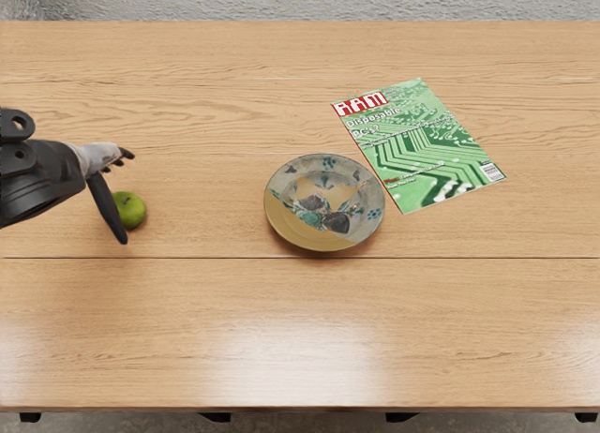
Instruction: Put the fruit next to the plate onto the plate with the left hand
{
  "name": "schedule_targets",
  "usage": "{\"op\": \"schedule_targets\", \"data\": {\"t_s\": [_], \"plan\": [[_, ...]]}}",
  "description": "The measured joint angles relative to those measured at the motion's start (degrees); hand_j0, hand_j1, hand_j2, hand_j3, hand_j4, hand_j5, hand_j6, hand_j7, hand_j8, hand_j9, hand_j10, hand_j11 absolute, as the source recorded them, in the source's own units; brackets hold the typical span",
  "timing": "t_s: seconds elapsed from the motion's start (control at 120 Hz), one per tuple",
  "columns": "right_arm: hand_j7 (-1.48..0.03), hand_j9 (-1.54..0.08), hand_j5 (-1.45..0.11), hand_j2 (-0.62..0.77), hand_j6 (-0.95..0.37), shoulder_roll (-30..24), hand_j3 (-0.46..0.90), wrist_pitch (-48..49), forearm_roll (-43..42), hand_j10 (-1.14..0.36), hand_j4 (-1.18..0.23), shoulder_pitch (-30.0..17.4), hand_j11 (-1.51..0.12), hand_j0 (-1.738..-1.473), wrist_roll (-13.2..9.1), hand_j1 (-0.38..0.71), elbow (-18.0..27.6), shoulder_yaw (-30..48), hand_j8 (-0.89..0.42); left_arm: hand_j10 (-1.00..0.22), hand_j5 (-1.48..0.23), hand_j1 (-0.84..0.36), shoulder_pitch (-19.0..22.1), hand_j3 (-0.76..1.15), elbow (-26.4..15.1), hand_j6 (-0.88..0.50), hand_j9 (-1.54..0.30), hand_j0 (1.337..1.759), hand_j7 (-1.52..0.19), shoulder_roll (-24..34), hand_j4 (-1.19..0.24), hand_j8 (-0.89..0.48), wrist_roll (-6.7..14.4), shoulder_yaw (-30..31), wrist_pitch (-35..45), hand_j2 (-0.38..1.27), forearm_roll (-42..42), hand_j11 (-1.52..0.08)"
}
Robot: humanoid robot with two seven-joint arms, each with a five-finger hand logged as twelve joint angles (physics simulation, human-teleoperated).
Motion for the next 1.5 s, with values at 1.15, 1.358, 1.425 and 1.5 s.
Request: {"op": "schedule_targets", "data": {"t_s": [1.15, 1.358, 1.425, 1.5], "plan": [[-0.02, -0.02, -0.02, 0.0, -0.02, 0.0, 0.0, 0.0, 0.0, -0.02, -0.02, 0.0, -0.02, -1.658, 0.0, -0.33, 0.0, 0.0, -0.02, -0.35, -0.45, -0.07, 7.9, 0.0, 0.6, -0.35, -0.45, 1.658, -0.45, -4.8, -0.35, -0.35, 0.0, 0.5, 12.1, 0.07, 9.1, -0.45], [-0.02, -0.02, -0.02, 0.0, -0.02, 0.0, 0.0, 0.0, 0.0, -0.02, -0.02, 0.0, -0.02, -1.658, 0.0, -0.33, 0.0, 0.0, -0.02, -0.39, -0.51, -0.12, 8.8, 0.0, 1.2, -0.39, -0.51, 1.658, -0.51, -5.2, -0.39, -0.39, 0.0, 0.5, 14.0, 0.08, 9.2, -0.51], [-0.02, -0.02, -0.02, 0.0, -0.02, 0.0, 0.0, 0.0, 0.0, -0.02, -0.02, 0.0, -0.02, -1.658, 0.0, -0.33, 0.0, 0.0, -0.02, -0.4, -0.52, -0.13, 9.3, 0.0, 1.8, -0.4, -0.52, 1.658, -0.52, -5.2, -0.4, -0.4, 0.0, 0.5, 14.7, 0.08, 9.8, -0.52], [-0.02, -0.02, -0.02, 0.0, -0.02, 0.0, 0.0, 0.0, 0.0, -0.02, -0.02, 0.0, -0.02, -1.658, 0.0, -0.33, 0.0, 0.0, -0.02, -0.41, -0.53, -0.13, 9.4, 0.0, 2.2, -0.41, -0.53, 1.658, -0.53, -5.2, -0.41, -0.41, 0.0, 0.5, 15.8, 0.09, 10.3, -0.53]]}}
